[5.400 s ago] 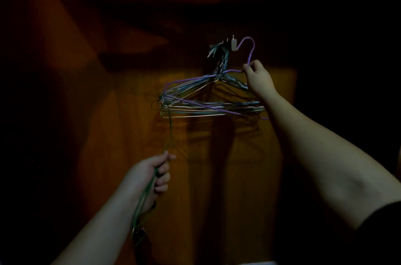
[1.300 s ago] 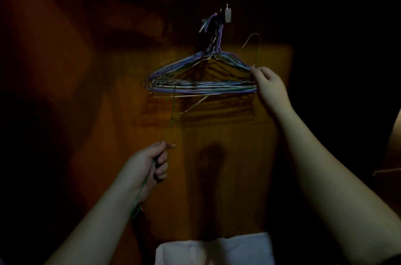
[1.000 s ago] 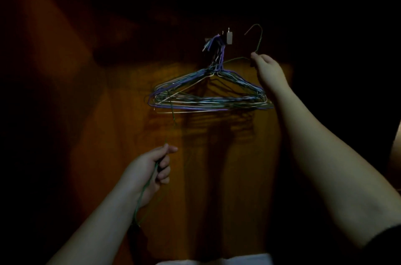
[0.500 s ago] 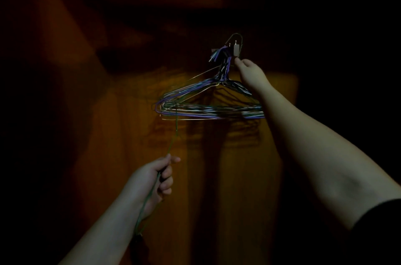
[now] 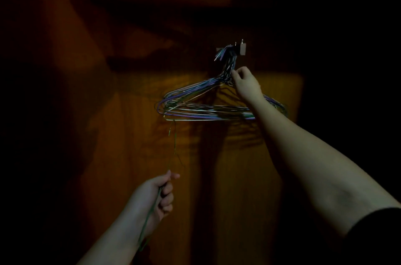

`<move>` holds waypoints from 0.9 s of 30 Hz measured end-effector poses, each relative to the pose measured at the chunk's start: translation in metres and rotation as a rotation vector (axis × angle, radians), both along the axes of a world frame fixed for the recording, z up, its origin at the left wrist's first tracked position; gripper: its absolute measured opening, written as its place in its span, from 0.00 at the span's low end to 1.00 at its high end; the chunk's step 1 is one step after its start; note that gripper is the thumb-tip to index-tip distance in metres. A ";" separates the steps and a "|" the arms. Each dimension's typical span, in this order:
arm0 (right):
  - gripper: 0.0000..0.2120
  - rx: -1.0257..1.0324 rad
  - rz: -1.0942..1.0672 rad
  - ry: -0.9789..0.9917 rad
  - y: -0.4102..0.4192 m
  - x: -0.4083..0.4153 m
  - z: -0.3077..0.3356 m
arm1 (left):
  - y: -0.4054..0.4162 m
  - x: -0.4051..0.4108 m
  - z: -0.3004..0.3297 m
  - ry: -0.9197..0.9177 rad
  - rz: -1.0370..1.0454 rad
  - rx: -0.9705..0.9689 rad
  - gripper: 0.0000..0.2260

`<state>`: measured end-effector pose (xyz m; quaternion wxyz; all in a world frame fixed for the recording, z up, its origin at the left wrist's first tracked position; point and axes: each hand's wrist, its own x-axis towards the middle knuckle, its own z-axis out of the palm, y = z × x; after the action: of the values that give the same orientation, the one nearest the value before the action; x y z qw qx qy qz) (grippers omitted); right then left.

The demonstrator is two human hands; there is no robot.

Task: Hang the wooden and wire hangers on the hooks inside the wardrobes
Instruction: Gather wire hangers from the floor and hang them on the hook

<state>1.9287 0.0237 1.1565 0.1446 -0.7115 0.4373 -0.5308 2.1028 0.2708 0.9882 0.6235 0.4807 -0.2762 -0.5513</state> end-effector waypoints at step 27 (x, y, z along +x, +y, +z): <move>0.20 -0.005 -0.190 0.192 -0.004 -0.005 0.008 | 0.001 0.002 -0.011 -0.011 -0.041 0.016 0.10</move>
<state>1.9241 0.0196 1.1648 0.0494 -0.7149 0.5129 -0.4726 2.1051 0.2719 0.9775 0.6065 0.4829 -0.2849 -0.5638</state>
